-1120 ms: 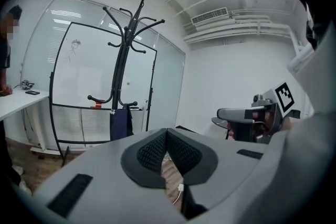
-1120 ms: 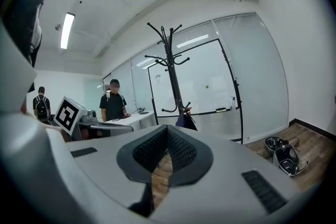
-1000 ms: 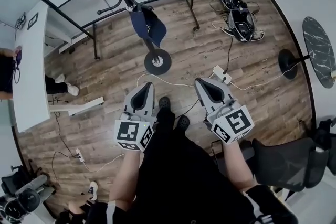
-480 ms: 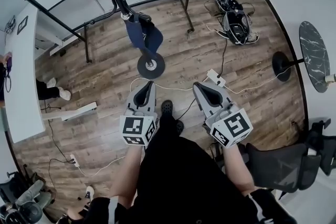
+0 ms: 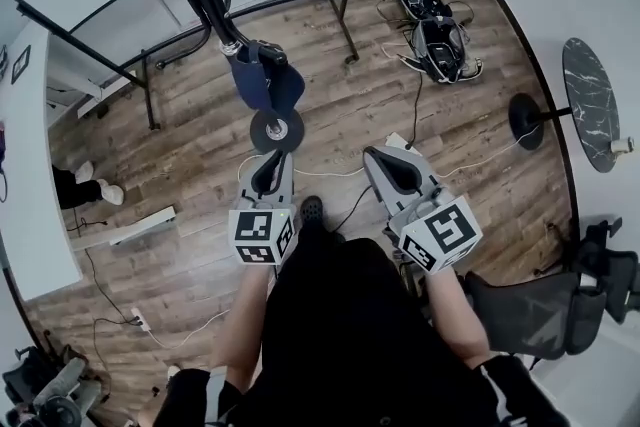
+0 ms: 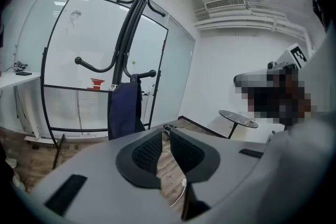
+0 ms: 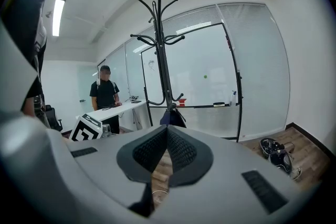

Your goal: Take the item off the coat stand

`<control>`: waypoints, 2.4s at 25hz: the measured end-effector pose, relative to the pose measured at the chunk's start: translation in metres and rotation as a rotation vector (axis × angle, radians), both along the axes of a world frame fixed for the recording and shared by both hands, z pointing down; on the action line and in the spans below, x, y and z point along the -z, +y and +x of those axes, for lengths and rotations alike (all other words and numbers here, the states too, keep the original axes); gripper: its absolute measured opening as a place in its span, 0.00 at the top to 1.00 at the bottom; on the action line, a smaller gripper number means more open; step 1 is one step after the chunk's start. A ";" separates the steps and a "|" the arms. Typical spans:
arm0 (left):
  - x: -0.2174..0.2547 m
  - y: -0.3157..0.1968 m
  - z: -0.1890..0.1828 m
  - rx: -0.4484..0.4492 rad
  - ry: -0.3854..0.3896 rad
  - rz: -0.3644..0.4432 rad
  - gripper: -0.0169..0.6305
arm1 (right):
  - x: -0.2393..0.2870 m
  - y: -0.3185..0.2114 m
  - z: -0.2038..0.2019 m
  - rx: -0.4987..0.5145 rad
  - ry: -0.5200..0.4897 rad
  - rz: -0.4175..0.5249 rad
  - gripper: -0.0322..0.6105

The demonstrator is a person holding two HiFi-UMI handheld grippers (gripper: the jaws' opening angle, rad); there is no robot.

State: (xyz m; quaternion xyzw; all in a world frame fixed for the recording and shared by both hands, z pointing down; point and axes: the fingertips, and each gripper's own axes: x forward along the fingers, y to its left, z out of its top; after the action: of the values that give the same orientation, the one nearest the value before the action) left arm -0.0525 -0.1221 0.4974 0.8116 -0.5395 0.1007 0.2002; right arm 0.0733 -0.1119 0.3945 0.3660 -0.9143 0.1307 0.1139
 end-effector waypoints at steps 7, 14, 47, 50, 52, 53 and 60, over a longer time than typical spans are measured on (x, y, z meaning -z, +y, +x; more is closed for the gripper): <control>-0.029 -0.015 -0.006 0.032 0.006 -0.059 0.86 | -0.009 -0.012 -0.008 0.013 0.014 -0.029 0.90; -0.053 -0.031 -0.009 0.127 0.031 -0.095 0.82 | -0.018 -0.017 0.002 0.053 0.070 -0.052 0.90; -0.136 -0.095 -0.030 0.552 0.167 -0.284 0.79 | -0.051 -0.036 0.049 0.051 0.112 -0.150 0.90; -0.136 -0.095 -0.032 0.554 0.164 -0.288 0.80 | -0.052 -0.037 0.048 0.047 0.106 -0.152 0.90; -0.136 -0.094 -0.035 0.558 0.167 -0.290 0.81 | -0.052 -0.037 0.048 0.041 0.103 -0.153 0.90; -0.137 -0.093 -0.036 0.559 0.169 -0.292 0.81 | -0.052 -0.037 0.047 0.039 0.102 -0.154 0.90; -0.136 -0.088 -0.042 0.548 0.169 -0.308 0.83 | -0.052 -0.037 0.039 0.030 0.088 -0.153 0.90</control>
State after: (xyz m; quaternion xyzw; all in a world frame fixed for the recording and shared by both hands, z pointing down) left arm -0.0941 -0.2101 0.6335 0.6020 -0.6977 0.0557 0.3844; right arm 0.1124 -0.1488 0.4460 0.3480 -0.9011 0.1824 0.1837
